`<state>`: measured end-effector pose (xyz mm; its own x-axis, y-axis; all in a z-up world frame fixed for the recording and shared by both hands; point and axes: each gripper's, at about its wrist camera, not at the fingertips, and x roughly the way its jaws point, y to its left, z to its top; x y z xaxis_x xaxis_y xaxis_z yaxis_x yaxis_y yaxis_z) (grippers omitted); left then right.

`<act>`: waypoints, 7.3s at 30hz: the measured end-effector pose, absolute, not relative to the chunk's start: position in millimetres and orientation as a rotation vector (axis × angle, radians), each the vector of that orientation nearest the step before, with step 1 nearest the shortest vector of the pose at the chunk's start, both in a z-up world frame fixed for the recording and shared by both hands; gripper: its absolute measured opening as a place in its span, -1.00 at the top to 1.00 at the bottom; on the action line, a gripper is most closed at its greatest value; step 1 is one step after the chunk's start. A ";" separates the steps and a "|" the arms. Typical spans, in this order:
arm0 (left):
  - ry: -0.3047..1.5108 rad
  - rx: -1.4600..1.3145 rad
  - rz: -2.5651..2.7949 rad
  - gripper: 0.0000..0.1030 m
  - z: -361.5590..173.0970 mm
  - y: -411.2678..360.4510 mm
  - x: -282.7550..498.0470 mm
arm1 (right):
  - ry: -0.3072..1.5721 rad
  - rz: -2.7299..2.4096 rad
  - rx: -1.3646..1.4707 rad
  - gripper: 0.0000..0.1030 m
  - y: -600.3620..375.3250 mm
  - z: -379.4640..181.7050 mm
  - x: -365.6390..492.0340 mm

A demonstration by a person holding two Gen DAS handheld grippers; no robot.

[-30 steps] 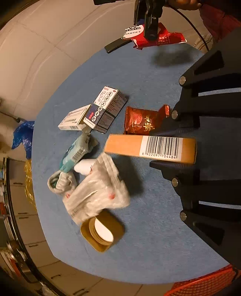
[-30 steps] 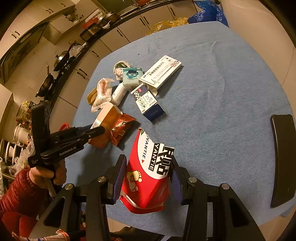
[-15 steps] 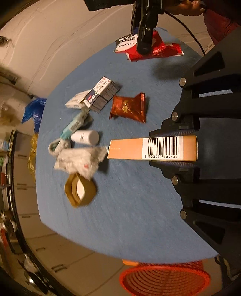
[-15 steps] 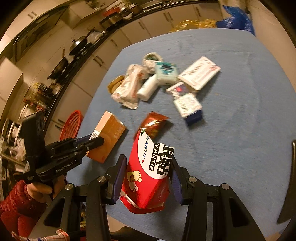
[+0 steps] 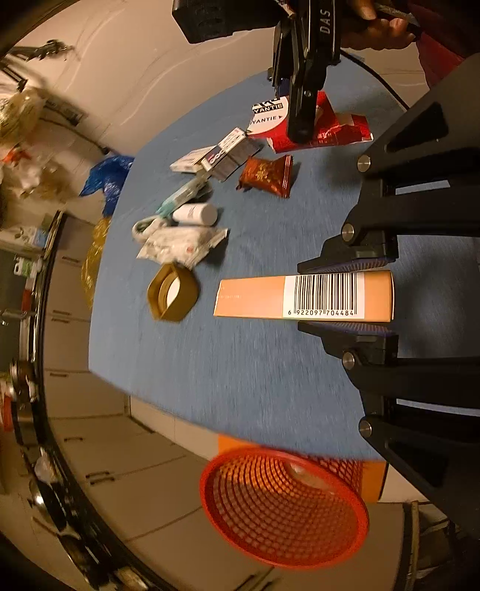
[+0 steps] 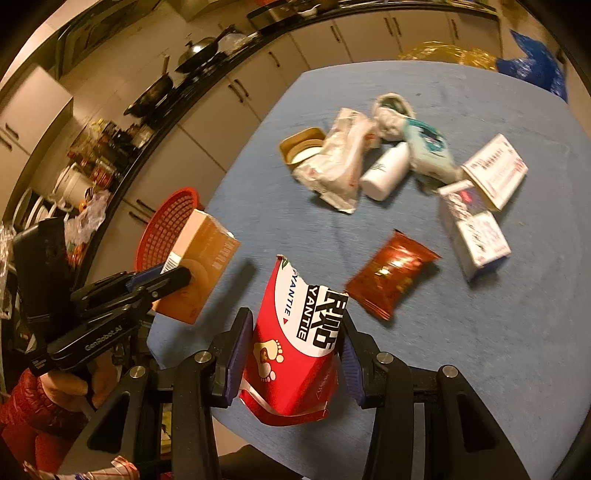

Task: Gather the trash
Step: 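Carry both boxes over the red basket and open both tools, then return both tools to the table toward the red snack packet, then grasp the red snack packet with left tool while right tool grasps a white medicine box, then carry the snack packet and medicine box over the red basket with both tools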

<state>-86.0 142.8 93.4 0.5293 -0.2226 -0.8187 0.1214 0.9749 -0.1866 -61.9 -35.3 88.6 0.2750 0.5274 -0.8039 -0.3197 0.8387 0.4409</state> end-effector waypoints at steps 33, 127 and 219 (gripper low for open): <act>0.872 -0.237 0.013 0.57 123.8 308.2 -97.8 | 1.091 0.724 -0.056 0.04 158.1 131.6 -27.6; 1.013 0.106 -0.166 -0.38 96.4 76.0 -82.5 | 1.078 0.184 -0.003 -0.30 -137.3 68.8 -30.1; 0.937 0.008 -0.083 0.32 102.7 136.2 -75.4 | 1.068 0.459 -0.072 0.24 6.7 105.0 -64.5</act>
